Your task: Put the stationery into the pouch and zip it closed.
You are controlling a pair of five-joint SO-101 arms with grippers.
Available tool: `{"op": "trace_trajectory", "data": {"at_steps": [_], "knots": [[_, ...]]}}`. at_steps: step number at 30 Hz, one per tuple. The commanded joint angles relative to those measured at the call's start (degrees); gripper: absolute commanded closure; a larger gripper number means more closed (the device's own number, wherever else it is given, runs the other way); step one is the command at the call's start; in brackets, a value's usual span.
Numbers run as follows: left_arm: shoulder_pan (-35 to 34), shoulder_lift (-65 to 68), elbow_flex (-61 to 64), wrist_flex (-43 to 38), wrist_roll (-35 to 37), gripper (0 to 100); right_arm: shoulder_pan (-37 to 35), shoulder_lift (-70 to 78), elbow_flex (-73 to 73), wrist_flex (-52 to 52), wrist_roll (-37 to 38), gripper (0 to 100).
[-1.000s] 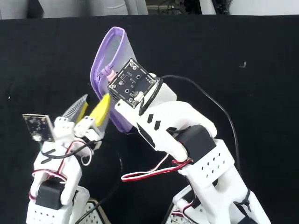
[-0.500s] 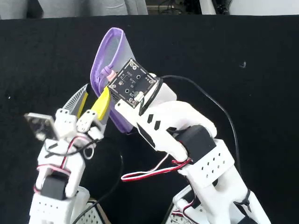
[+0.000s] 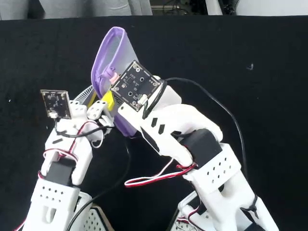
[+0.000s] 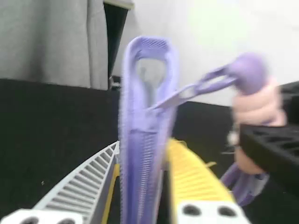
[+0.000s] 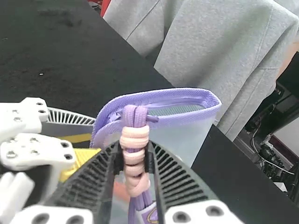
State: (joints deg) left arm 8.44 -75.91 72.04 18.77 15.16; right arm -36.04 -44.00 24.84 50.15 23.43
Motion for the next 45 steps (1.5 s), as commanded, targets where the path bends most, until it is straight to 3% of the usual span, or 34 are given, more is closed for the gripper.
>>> {"op": "trace_trajectory", "data": {"at_steps": [1, 6, 15, 22, 27, 35, 39, 45], "knots": [[0.57, -3.96, -1.63, -1.23, -0.97, 98, 0.35, -0.04, -1.54, -1.05, 0.26, 98.7], [0.57, -5.54, -0.40, -0.79, -1.14, 97, 3.87, -0.04, -1.98, -2.81, 0.18, 98.7], [8.40, -11.52, -1.98, 12.57, -13.63, 97, 7.38, 0.40, -4.97, -6.07, 0.18, 98.7], [9.01, -21.01, 2.51, 15.56, -13.89, 97, 7.56, 0.40, -9.10, -6.24, 0.62, 98.7], [8.75, -28.92, 4.70, 19.87, -13.89, 97, 12.92, 0.40, -8.92, -7.12, 0.26, 98.7], [8.92, -28.22, 4.97, 20.57, -13.89, 97, 15.03, 0.40, -8.92, -5.80, -0.18, 98.7], [8.48, -28.22, 4.97, 20.57, -13.89, 97, 12.84, -0.48, -12.35, 2.73, -9.32, 97.5], [8.48, -28.22, 5.05, 20.57, -13.71, 97, 12.22, -0.92, -12.53, 13.80, -16.79, 79.4]]}}
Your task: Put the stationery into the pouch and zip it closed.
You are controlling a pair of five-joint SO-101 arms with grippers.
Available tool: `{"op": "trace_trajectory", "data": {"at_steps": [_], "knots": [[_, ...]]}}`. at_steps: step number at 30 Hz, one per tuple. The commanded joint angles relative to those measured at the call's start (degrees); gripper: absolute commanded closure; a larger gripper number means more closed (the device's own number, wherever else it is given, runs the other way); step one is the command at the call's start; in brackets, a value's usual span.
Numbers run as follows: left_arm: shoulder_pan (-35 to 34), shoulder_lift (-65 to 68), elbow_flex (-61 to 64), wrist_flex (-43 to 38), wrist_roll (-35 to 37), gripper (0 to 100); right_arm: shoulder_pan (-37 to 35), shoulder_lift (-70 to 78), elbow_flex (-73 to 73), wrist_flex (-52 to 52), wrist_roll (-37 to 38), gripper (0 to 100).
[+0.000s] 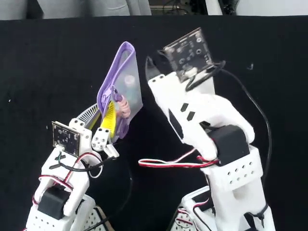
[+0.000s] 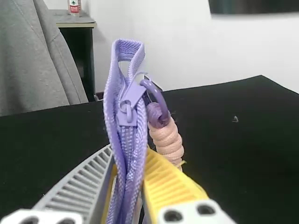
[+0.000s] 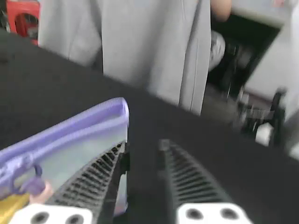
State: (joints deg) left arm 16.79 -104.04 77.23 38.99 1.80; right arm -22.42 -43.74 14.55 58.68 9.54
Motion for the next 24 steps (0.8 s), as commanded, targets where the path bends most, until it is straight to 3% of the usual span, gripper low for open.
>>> {"op": "trace_trajectory", "data": {"at_steps": [1, 6, 19, 24], "knots": [[0.13, -0.09, -0.13, 0.35, -0.35, 97, -2.73, -1.19, -1.45, 6.07, -2.81, 78.3], [0.13, -0.09, 0.40, 0.35, -0.26, 97, -9.41, -1.27, 4.18, 5.54, -2.73, 80.2], [-0.13, -0.26, 0.40, -1.67, -0.18, 97, -16.44, -8.84, 9.45, 6.24, -2.73, 80.1], [-3.47, -0.26, 1.89, -4.40, 3.43, 97, -16.97, -13.93, 19.03, 0.79, -2.73, 80.1]]}}
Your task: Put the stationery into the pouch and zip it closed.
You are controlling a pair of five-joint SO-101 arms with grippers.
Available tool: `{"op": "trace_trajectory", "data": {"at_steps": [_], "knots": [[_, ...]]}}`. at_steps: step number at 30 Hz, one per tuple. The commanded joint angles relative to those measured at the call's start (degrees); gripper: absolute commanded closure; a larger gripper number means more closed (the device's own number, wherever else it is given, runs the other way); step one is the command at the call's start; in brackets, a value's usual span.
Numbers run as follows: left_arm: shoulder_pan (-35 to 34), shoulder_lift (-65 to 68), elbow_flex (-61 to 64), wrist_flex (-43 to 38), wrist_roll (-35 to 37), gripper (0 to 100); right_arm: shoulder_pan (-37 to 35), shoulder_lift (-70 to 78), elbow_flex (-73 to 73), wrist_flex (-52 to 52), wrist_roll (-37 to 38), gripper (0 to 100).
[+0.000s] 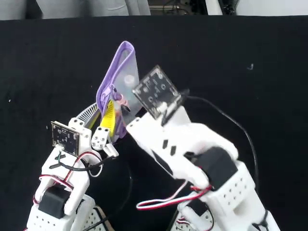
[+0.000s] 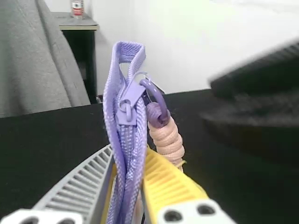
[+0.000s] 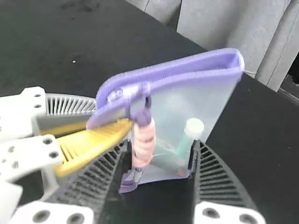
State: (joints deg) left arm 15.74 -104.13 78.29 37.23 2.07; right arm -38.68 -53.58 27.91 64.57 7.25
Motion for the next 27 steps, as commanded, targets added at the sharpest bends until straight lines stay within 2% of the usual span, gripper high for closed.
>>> {"op": "trace_trajectory", "data": {"at_steps": [1, 17, 23, 27], "knots": [[-2.95, -0.18, 1.10, -3.25, 3.78, 97, -0.70, -4.44, 7.96, -6.77, -0.53, 80.1], [-3.03, -0.18, 1.19, -3.60, 4.04, 97, -3.78, -9.36, 23.96, -28.22, -0.62, 80.2], [-3.30, -0.18, 1.19, -3.52, 4.04, 97, -3.25, -9.10, 23.96, -29.19, -0.53, 80.4], [-2.86, -0.26, 0.66, -1.76, 4.04, 97, 0.53, -7.43, 24.13, -31.65, -0.79, 80.4]]}}
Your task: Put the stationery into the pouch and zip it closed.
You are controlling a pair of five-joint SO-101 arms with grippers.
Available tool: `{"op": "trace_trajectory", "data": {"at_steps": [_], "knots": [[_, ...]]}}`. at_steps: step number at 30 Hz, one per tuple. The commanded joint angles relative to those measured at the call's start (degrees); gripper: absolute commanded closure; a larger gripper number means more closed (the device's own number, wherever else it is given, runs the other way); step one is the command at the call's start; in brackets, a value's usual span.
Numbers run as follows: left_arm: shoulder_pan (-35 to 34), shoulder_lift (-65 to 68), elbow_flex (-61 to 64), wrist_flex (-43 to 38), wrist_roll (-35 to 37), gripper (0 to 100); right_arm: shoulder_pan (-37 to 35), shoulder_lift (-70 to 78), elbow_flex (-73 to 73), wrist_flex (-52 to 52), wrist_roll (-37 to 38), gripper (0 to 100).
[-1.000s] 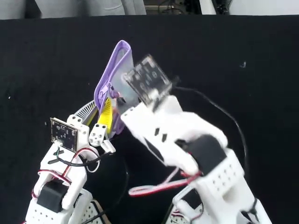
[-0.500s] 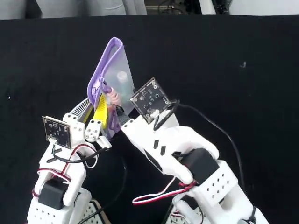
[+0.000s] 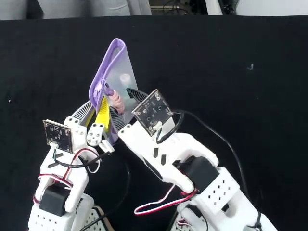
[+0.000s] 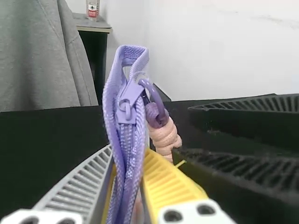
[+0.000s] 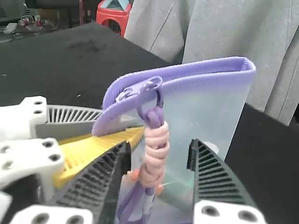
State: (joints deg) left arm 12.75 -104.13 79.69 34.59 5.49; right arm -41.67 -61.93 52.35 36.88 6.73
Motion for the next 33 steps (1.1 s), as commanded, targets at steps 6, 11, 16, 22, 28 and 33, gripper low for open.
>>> {"op": "trace_trajectory", "data": {"at_steps": [6, 11, 16, 22, 28, 33], "knots": [[-0.13, -0.35, -1.27, 2.02, 0.35, 97, 4.22, 8.84, -5.05, -2.11, -0.53, 80.4], [-0.40, -0.35, -1.36, 2.29, 0.53, 97, 2.81, 9.63, -6.64, -0.26, -0.09, 80.5], [-0.40, -0.35, -1.54, 2.37, 0.53, 97, 2.81, 10.15, -7.34, -0.97, 0.09, 80.5], [-0.48, -0.35, -1.19, 2.37, 0.18, 97, 2.90, 14.20, -9.54, -1.05, 3.43, 82.2], [-0.66, -0.35, -1.19, 2.37, 0.18, 97, 2.81, 15.52, -10.68, -0.97, 4.04, 93.5], [-1.45, -0.35, -1.10, 2.46, 0.44, 97, 2.73, 15.69, -10.68, -1.05, 4.13, 94.9]]}}
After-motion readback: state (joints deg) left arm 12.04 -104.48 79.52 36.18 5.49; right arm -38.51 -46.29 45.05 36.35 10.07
